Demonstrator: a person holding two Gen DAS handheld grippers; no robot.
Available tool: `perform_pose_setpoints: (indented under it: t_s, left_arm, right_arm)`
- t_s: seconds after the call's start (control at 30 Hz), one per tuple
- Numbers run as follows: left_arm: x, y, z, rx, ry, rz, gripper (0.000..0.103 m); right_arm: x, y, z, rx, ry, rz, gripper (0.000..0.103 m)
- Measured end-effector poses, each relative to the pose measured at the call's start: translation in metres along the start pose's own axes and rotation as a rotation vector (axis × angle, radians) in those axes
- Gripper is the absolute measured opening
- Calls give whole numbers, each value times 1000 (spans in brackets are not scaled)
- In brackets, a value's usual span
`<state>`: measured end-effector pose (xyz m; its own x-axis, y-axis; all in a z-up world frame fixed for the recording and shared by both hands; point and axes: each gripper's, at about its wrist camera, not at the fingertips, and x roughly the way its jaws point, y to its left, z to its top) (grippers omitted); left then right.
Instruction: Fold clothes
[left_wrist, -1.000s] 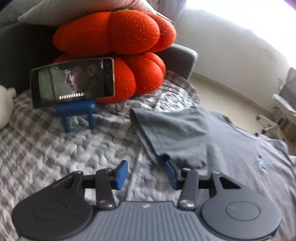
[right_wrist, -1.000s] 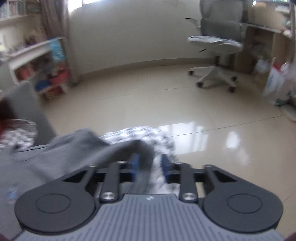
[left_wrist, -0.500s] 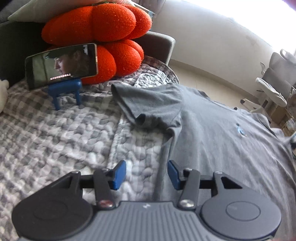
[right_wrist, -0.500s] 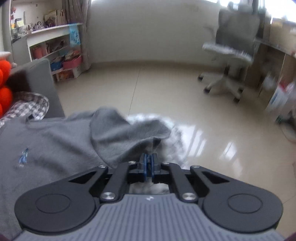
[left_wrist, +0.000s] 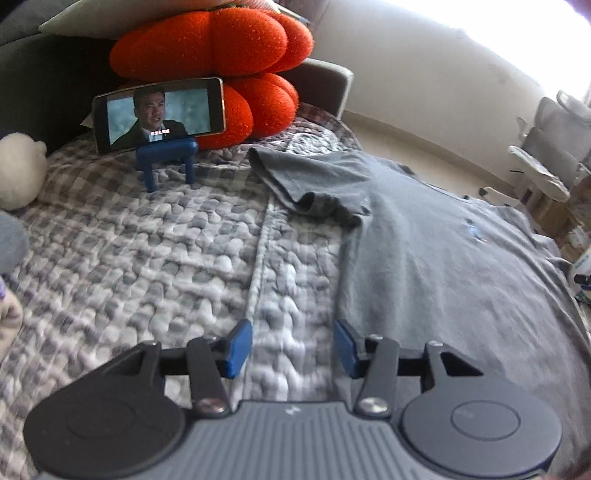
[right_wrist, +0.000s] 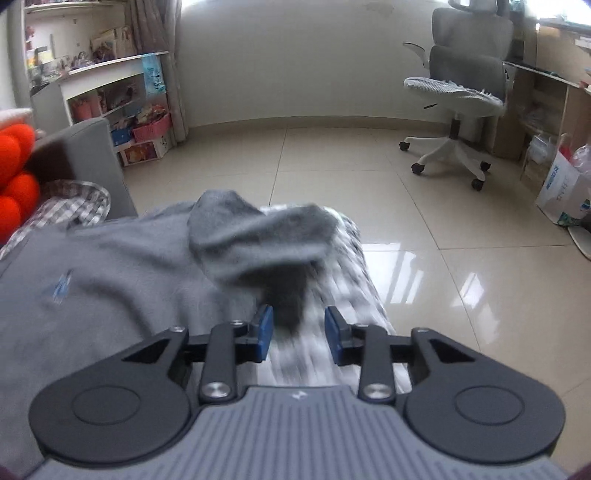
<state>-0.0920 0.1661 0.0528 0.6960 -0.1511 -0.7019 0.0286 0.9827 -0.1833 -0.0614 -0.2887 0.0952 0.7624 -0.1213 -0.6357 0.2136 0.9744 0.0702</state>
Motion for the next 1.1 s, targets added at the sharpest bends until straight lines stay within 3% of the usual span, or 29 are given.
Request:
perform_pose_setpoints:
  t_s: [0.3,0.53,0.63,0.7,0.73,0.77,0.83,0.97,1.1]
  left_arm:
    - [-41,-14,-42,39,45,-84,51]
    - [-36,-14,-71,32,119,-92,48]
    - [-35,-20,-76,59,111,-67,36]
    - [-35,-22,-76,63,110,-57,9]
    - [-34,-22,-75,63,113,-50,5]
    - [-36,-23,-75,64,113,-46,3]
    - [-41,-23,-73,66,111,-42,2]
    - [-53,-14,-68,30,96,-69,2]
    - [-51,-9,-69,6,106,-83,2]
  right_arm:
    - [-104,-12,-94,51,45,113,35]
    - [-147,-3,-133,61,80,225,35]
    - [-151,2,-143,49,102,266,35]
    - [-148,11,-150,41,128,275,32]
    - [-146,16,-153,30,140,271,26]
    - [-145,22,-155,3,145,252,10]
    - [-147,28,-155,-25,135,231,8]
    - [-162,32,-147,-6,91,277,7]
    - [-164,40,-146,-57,109,276,7]
